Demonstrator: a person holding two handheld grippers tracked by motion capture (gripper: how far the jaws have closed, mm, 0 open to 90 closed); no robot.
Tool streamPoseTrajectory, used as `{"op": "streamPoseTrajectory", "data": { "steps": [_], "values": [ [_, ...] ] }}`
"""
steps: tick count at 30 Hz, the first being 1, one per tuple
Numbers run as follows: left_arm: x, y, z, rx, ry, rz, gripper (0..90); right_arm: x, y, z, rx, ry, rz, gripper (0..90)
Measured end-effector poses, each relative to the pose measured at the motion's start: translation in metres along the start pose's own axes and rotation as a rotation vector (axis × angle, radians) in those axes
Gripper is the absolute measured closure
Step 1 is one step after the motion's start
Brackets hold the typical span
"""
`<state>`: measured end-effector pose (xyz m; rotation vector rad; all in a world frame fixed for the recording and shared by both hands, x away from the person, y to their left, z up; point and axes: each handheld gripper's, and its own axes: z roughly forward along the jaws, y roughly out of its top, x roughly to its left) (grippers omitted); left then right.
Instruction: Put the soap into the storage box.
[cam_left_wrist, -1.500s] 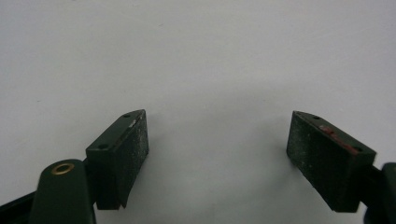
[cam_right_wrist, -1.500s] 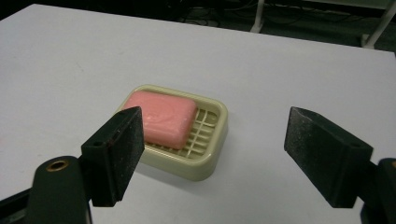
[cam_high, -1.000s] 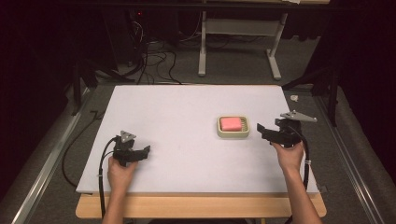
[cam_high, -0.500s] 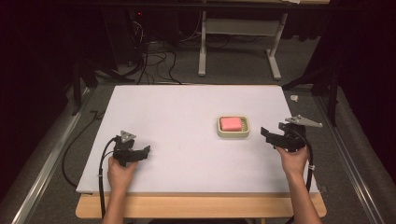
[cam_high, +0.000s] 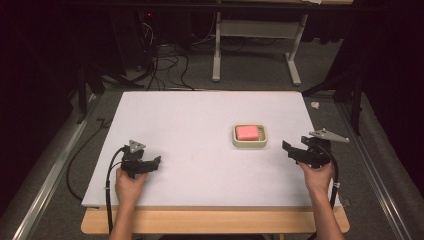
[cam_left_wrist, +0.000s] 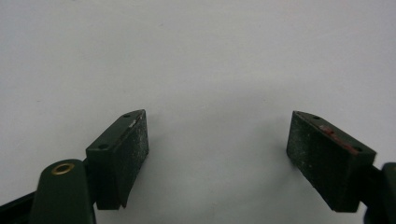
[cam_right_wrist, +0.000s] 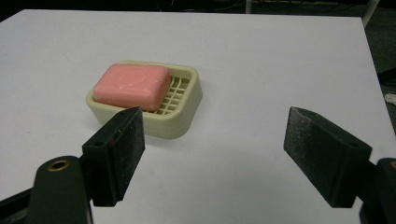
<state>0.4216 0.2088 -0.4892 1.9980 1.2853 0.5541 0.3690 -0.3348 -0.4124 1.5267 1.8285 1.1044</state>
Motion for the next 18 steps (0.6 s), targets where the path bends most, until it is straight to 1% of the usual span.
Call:
{"op": "streamPoseTrajectory", "data": {
  "steps": [9, 18],
  "values": [
    [0.0, 0.0, 0.0, 0.0, 0.0, 0.0, 21.5, -0.002, -0.009, 0.0, 0.005, 0.003, 0.016, 21.3],
    [0.0, 0.0, 0.0, 0.0, 0.0, 0.0, 21.5, -0.002, -0.016, 0.004, 0.027, 0.01, 0.02, 21.5]
  ]
}}
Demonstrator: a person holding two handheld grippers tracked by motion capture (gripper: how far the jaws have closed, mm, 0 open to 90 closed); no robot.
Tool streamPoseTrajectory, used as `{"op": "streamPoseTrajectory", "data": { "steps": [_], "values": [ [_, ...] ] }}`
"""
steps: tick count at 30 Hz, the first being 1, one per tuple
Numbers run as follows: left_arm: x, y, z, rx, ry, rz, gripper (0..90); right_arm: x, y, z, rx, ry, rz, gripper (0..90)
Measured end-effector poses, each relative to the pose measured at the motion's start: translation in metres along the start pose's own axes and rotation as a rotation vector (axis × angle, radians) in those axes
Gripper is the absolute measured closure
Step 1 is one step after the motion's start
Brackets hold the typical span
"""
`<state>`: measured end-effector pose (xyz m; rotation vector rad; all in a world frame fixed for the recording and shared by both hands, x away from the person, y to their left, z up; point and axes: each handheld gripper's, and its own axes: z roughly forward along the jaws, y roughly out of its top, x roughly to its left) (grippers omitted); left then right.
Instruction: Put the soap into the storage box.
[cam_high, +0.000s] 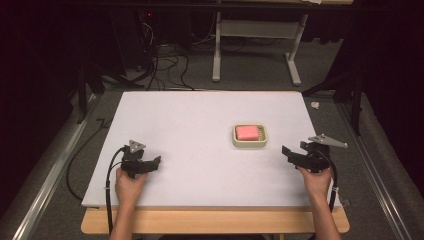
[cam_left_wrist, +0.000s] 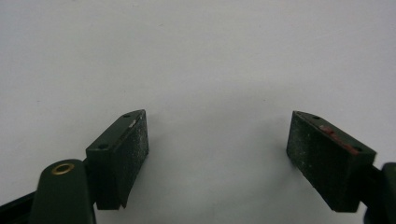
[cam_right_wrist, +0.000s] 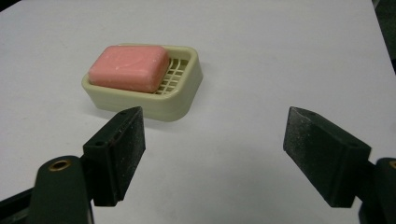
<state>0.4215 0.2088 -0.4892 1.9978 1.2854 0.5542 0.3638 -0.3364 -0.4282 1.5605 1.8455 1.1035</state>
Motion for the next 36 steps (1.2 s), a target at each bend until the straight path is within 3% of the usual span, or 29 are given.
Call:
{"op": "streamPoseTrajectory", "data": {
  "steps": [20, 36],
  "values": [
    [0.0, 0.0, 0.0, 0.0, 0.0, 0.0, 21.5, 0.006, -0.009, 0.016, 0.04, 0.006, -0.005, 22.6],
    [0.0, 0.0, 0.0, 0.0, 0.0, 0.0, 21.4, 0.01, -0.015, 0.032, 0.084, -0.016, -0.028, 22.9]
  ]
}}
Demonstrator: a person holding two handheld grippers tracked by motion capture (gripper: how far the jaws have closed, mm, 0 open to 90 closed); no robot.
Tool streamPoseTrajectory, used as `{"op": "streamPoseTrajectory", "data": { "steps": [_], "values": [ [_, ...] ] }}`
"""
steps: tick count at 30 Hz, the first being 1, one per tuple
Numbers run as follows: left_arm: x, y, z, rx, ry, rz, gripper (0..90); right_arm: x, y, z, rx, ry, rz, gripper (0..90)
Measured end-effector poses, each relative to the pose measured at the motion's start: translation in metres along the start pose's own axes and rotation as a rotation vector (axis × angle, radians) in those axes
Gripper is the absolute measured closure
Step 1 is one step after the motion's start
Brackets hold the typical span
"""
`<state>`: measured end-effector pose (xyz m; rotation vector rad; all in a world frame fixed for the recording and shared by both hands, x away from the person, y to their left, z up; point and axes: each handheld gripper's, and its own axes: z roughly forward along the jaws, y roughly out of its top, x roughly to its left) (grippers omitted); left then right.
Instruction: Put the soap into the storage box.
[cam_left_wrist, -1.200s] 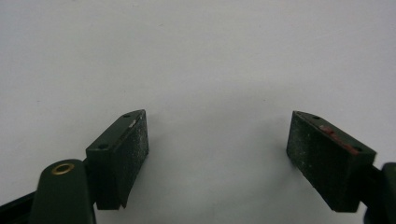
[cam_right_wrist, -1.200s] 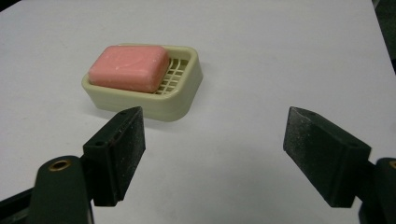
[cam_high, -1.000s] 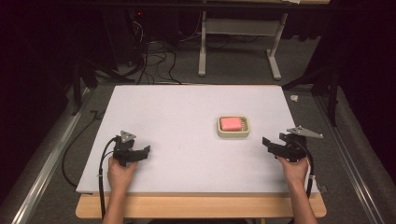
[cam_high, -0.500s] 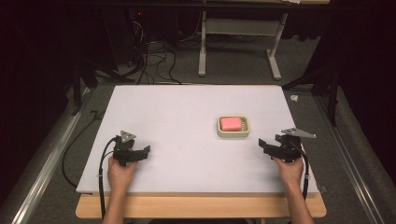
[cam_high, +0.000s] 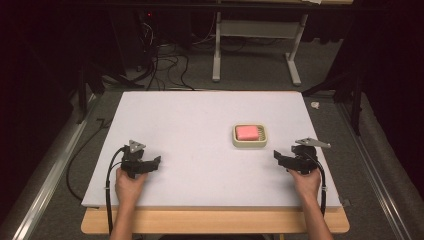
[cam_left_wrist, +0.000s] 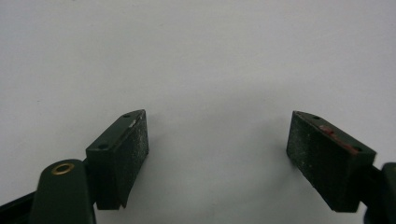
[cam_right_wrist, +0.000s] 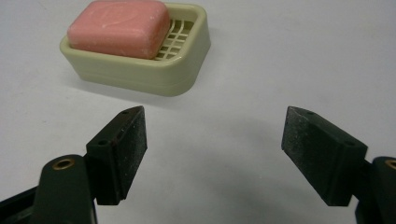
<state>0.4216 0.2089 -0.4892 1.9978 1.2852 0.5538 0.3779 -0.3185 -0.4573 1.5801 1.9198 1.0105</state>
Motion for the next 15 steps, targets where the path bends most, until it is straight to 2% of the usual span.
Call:
{"op": "streamPoseTrajectory", "data": {
  "steps": [15],
  "values": [
    [0.0, 0.0, 0.0, 0.0, 0.0, 0.0, 21.5, 0.006, -0.005, 0.017, 0.034, -0.036, -0.048, 23.5]
  ]
}}
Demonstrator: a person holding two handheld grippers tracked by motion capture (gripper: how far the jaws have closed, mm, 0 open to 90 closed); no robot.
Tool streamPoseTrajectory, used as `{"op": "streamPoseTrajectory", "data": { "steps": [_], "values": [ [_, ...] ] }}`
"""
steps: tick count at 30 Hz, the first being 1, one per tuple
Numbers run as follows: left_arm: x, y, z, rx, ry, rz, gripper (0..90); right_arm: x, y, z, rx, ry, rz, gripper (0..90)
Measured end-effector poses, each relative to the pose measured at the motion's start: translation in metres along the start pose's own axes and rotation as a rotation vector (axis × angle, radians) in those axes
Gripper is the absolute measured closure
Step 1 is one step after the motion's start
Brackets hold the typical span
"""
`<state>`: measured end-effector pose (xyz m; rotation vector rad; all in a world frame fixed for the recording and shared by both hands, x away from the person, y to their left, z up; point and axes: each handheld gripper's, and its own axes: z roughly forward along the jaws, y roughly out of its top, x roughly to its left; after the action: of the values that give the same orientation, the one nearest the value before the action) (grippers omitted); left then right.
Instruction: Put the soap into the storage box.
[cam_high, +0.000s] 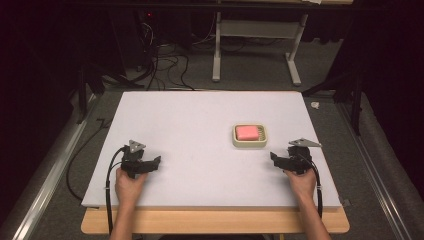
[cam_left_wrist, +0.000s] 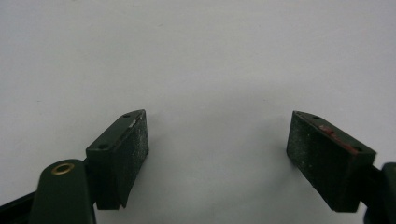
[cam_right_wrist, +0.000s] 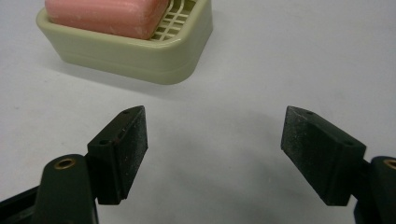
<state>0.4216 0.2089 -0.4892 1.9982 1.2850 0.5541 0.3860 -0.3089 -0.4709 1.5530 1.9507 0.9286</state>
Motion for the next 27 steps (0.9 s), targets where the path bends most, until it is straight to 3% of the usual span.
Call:
{"op": "streamPoseTrajectory", "data": {
  "steps": [6, 10, 27],
  "values": [
    [0.0, 0.0, 0.0, 0.0, 0.0, 0.0, 21.5, 0.003, -0.001, 0.004, 0.01, -0.011, -0.013, 23.7],
    [0.0, 0.0, 0.0, 0.0, 0.0, 0.0, 21.5, 0.008, -0.001, 0.008, 0.032, -0.023, -0.049, 23.7],
    [0.0, 0.0, 0.0, 0.0, -0.001, -0.001, 21.5, 0.013, -0.004, 0.013, 0.058, -0.037, -0.083, 23.3]
  ]
}}
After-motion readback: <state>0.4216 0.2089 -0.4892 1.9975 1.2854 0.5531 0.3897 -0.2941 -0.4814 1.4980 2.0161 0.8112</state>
